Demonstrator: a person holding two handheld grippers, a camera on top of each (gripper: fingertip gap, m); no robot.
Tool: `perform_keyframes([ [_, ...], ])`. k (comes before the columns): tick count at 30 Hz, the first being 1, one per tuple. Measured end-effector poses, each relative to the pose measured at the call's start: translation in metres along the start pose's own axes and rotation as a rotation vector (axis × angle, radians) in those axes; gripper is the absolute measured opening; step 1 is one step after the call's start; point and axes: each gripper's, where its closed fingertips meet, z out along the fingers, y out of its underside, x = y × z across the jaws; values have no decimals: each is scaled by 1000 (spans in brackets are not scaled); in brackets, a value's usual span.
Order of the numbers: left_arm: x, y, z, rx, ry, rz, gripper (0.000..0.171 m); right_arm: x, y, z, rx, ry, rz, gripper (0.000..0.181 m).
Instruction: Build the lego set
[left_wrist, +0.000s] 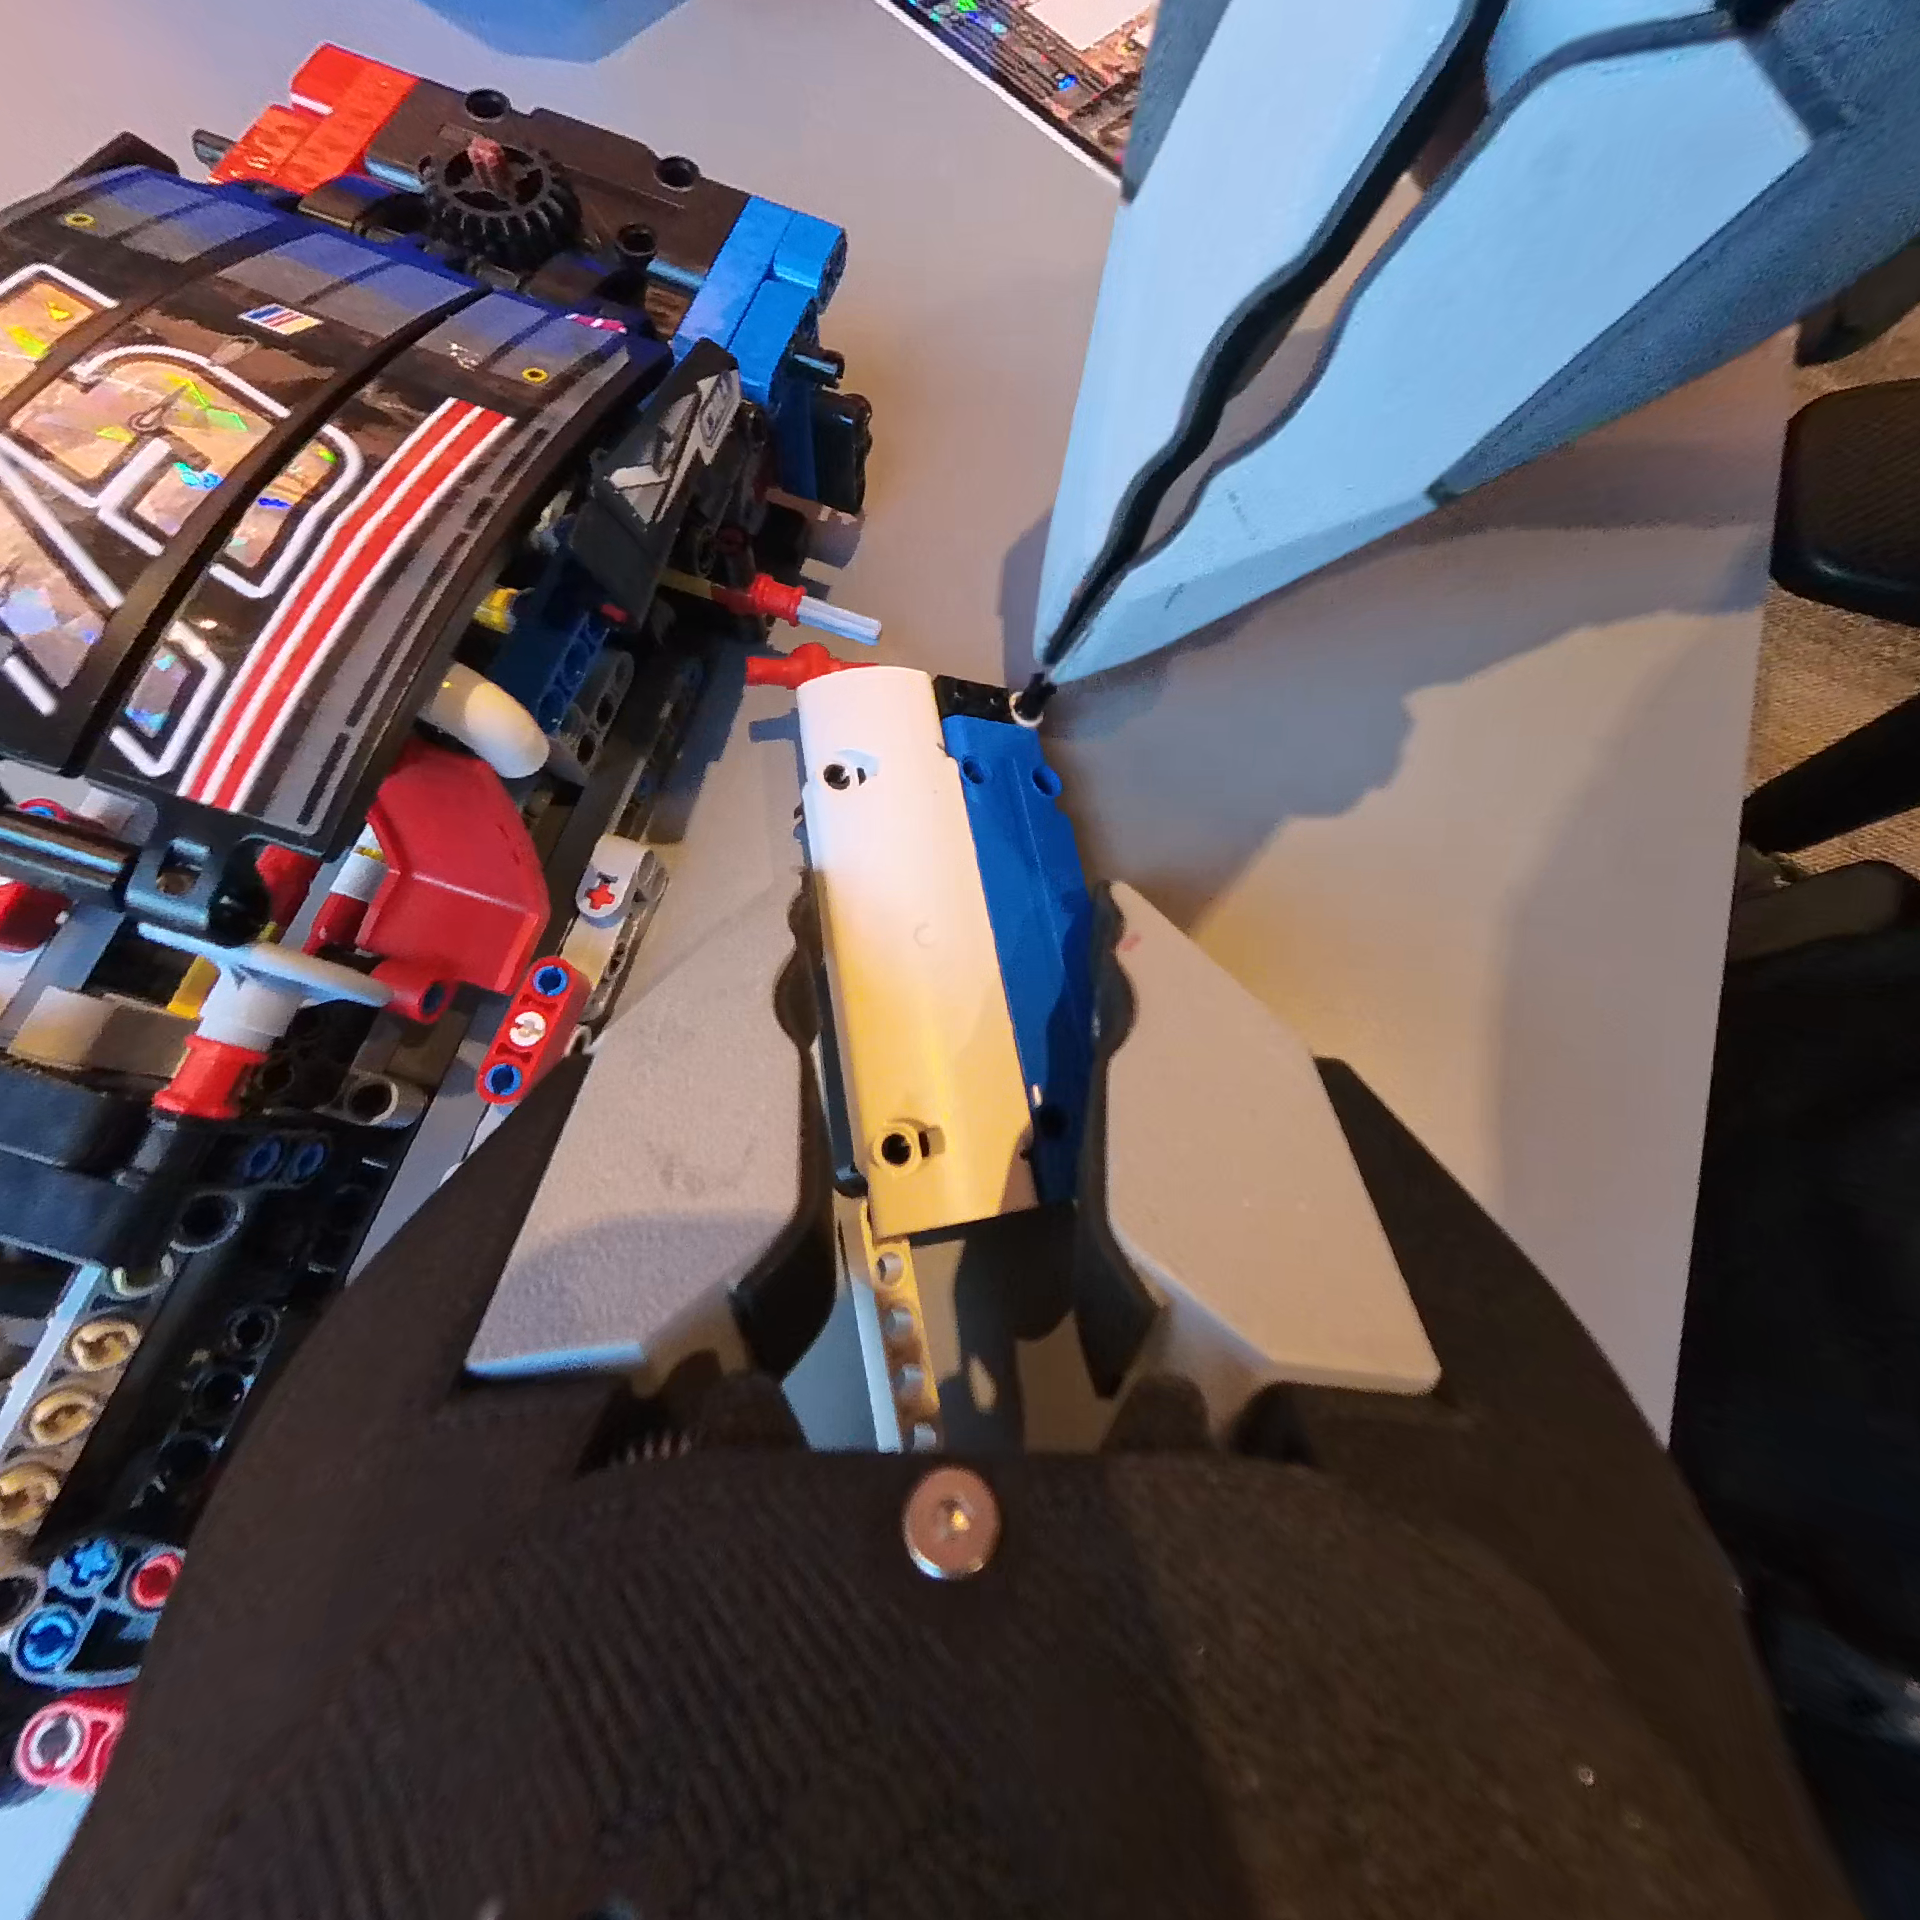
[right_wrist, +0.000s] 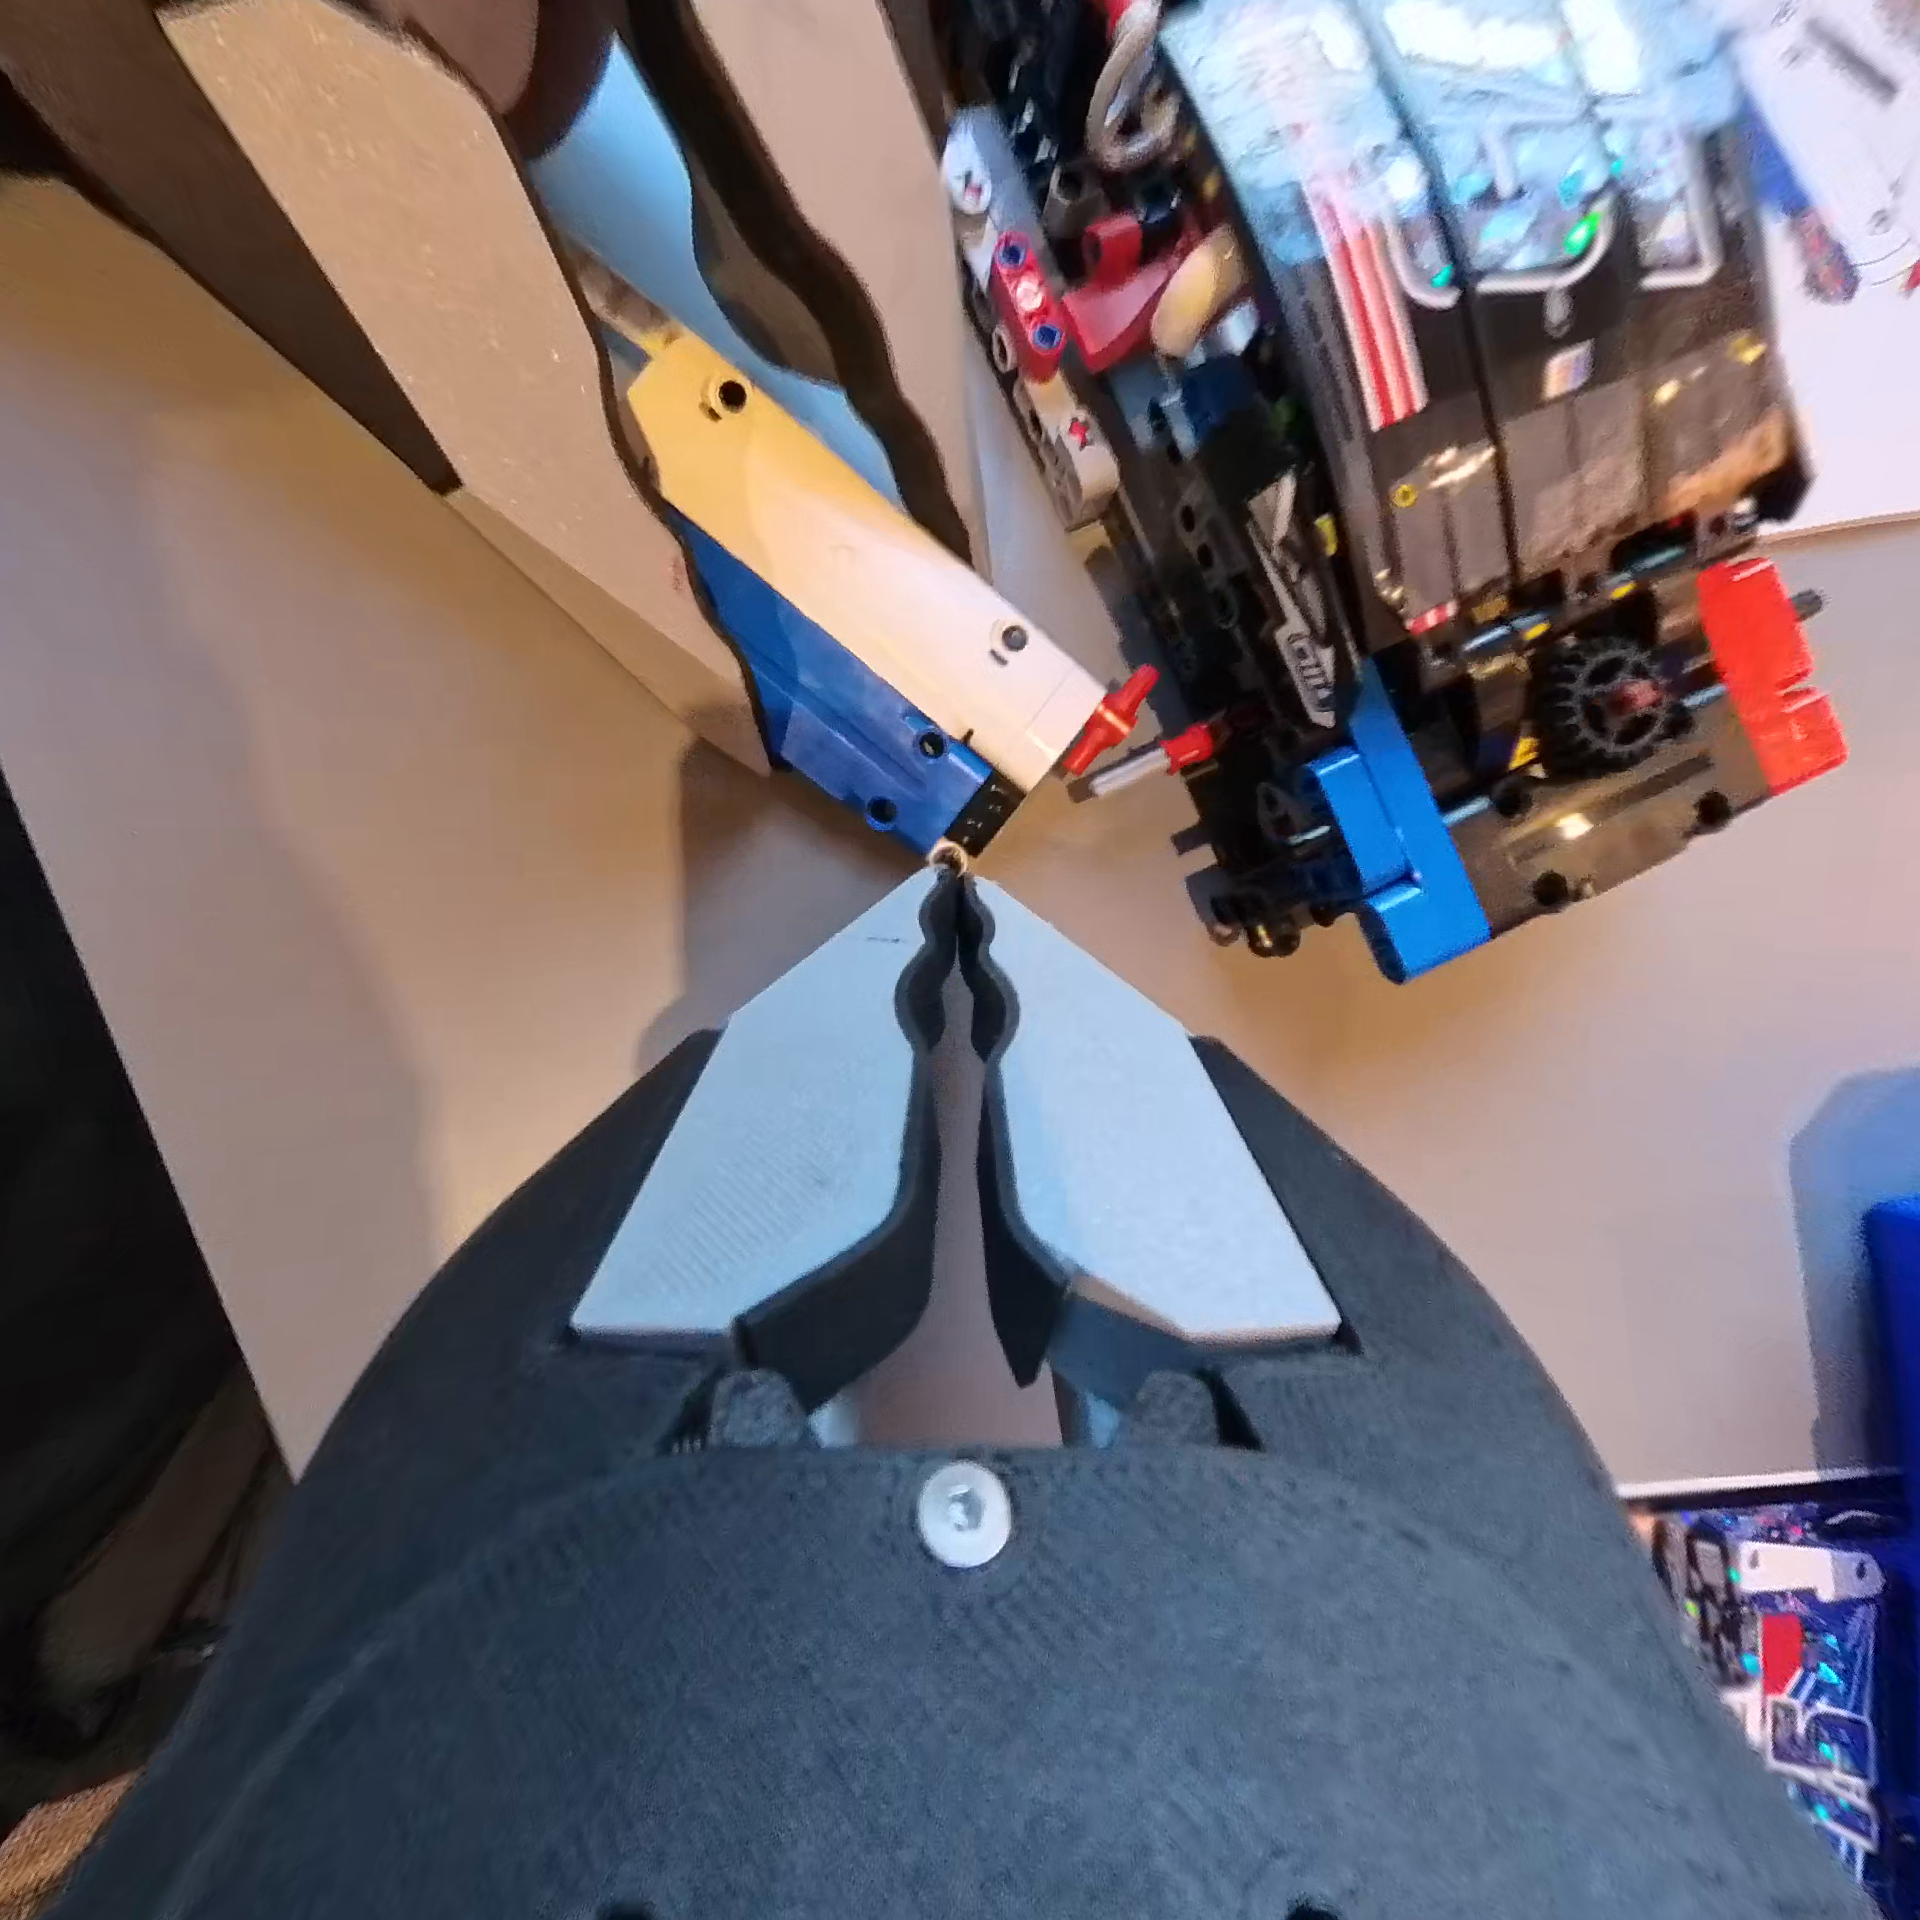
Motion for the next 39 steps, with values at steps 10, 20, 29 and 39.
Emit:
perform_keyframes([
  [10,1,0,0,0,2,5,49,2,-5,-2,42,28,4,0],
  [20,5,2,-2,-1,10,18,49,5,-8,-21,235,24,177,0],
  [29,13,1,-19,36,-7,-9,75,6,-1,-28,326,39,233,7],
  [39,-6,58,-116,60,-222,-160,68,16,9,-45,439,75,260,6],
])
